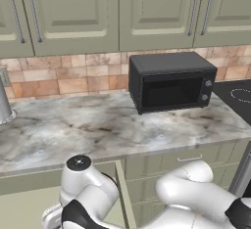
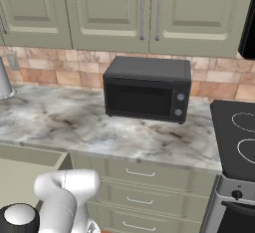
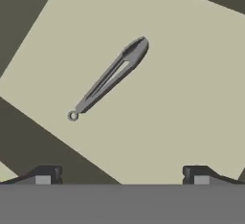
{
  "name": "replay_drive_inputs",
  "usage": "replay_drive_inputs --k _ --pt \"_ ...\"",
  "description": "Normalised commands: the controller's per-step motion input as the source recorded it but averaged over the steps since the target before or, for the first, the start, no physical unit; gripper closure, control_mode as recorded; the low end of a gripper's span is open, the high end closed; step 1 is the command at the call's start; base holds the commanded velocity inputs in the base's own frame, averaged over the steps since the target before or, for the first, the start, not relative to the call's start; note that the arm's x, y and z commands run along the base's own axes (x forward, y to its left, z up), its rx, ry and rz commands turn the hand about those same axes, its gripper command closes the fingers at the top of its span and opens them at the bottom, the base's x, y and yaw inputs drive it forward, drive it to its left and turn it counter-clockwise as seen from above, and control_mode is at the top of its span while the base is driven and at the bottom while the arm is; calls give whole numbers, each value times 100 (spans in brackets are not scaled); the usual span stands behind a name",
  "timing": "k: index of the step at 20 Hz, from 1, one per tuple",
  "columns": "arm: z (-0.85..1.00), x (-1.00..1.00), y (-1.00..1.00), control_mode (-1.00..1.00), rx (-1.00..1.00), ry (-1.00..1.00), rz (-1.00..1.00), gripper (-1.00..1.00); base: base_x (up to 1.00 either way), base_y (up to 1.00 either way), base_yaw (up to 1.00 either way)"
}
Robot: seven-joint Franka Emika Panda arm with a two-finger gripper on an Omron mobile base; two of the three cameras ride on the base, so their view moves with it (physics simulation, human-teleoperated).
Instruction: Take the tongs from the drawer on the left and place them on the dining counter next to the tray containing the kebab skewer.
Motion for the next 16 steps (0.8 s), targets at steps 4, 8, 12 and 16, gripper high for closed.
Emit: replay_drive_inputs --k 4,8,12,16 --pt "-12 10 13 -100 -4 0 0 -100 0 0 0" --pt "-19 29 28 -100 0 0 0 -100 0 0 0" --pt "-30 36 39 -100 4 -6 -3 -100 0 0 0" --pt "-35 31 39 -100 9 -5 -5 -100 0 0 0"
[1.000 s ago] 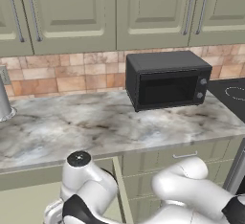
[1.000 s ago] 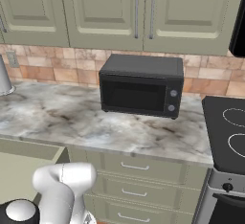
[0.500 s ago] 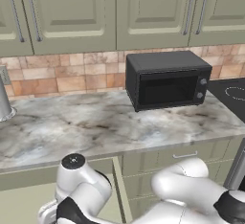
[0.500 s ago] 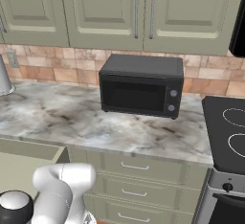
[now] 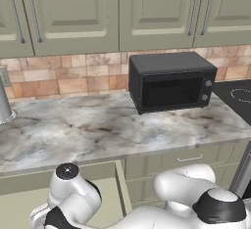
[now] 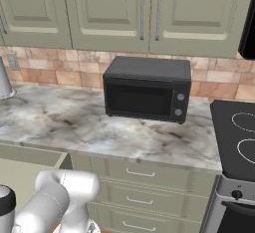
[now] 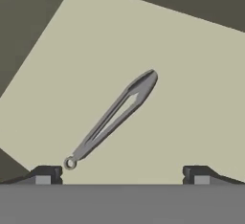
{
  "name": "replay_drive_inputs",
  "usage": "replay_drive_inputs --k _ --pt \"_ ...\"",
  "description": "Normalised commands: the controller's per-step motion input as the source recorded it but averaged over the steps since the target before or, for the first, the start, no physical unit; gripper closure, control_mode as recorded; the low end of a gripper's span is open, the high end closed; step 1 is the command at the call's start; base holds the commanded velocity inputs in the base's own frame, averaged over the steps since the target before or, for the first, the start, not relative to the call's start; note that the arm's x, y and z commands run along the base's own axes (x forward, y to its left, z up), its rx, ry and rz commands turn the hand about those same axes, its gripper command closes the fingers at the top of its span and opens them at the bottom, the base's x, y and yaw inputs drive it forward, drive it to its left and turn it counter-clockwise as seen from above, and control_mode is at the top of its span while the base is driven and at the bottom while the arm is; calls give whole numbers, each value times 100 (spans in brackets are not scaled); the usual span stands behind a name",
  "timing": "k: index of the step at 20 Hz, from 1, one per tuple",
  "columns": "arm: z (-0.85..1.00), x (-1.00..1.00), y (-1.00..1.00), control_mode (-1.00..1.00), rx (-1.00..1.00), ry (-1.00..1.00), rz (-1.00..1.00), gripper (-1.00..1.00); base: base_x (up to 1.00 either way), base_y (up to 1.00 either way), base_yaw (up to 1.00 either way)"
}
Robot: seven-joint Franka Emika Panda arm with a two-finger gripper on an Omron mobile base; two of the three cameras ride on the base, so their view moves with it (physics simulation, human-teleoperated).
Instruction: Take the tongs from the drawer on the left and place them on the dining counter next to the tray containing the kebab skewer.
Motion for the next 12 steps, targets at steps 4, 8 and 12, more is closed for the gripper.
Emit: replay_drive_inputs --k 4,8,12 --pt "-6 -1 3 -100 11 0 -2 -100 0 0 0" --pt "-32 -11 1 -100 13 0 -25 -100 0 0 0" --pt "-32 0 13 -100 4 0 -39 -100 0 0 0"
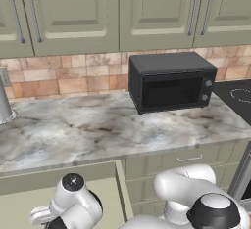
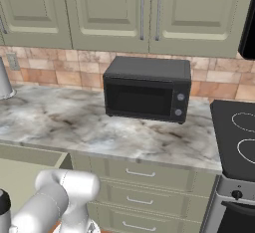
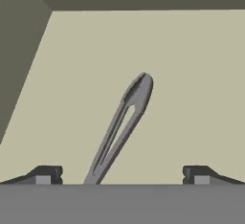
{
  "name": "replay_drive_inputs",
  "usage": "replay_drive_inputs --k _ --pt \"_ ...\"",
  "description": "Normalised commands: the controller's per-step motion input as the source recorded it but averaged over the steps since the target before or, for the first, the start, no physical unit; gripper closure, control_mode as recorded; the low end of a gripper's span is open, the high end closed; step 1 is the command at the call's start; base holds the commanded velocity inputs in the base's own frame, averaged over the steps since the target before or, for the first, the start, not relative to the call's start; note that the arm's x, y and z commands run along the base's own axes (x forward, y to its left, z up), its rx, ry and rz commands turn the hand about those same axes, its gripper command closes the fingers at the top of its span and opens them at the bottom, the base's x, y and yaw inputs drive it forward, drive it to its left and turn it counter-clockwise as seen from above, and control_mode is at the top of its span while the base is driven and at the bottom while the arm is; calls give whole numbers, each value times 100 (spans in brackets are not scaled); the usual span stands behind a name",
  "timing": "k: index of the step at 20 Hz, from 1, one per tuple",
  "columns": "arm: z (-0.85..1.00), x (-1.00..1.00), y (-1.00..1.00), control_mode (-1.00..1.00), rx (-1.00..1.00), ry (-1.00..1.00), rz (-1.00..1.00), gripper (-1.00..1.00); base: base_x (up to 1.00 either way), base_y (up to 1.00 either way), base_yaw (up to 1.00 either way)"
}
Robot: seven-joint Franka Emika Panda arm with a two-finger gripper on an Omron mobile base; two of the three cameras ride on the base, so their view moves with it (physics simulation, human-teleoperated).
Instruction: Take the tongs from the drawer on the left and place them on the dining counter next to the tray containing the kebab skewer.
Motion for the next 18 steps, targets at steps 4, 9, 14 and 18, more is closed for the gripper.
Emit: replay_drive_inputs --k 4,9,14,18 --pt "-3 0 8 -100 2 0 -6 -100 0 0 0" --pt "-28 1 16 -100 10 3 0 -100 0 0 0" --pt "-33 5 18 -100 7 4 0 -100 0 0 0" --pt "-25 14 24 -100 1 3 0 -100 0 0 0"
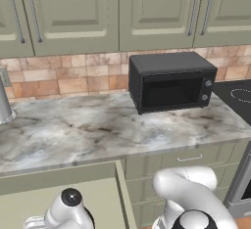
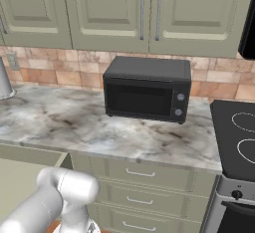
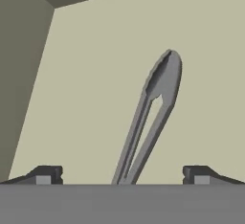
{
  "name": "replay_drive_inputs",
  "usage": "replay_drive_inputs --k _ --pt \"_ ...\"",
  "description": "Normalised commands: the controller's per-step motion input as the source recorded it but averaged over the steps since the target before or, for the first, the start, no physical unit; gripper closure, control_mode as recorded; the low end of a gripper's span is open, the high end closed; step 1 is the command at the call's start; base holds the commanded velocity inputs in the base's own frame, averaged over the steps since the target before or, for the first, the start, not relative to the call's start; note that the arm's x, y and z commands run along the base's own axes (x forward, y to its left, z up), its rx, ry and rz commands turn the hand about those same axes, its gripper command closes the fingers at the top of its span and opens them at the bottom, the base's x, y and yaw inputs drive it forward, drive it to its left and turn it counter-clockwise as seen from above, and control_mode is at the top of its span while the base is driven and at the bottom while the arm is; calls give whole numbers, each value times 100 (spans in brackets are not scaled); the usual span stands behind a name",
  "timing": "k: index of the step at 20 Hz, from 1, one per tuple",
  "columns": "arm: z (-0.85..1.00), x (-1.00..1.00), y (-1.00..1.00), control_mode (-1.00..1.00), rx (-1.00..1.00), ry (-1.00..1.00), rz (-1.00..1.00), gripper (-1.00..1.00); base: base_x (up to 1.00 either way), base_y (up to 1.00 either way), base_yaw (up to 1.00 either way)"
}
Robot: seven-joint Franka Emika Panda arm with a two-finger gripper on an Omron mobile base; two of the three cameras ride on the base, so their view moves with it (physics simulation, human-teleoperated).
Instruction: Take the tongs from the drawer on the left and place them on the dining counter next to the tray containing the kebab skewer.
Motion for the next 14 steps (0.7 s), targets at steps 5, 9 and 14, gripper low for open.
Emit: replay_drive_inputs --k 5,9,14 --pt "-16 9 38 -100 -15 11 0 -100 0 0 0" --pt "-27 0 26 -100 -21 20 0 -100 0 0 0" --pt "-20 0 4 -100 -12 5 0 -100 0 0 0"
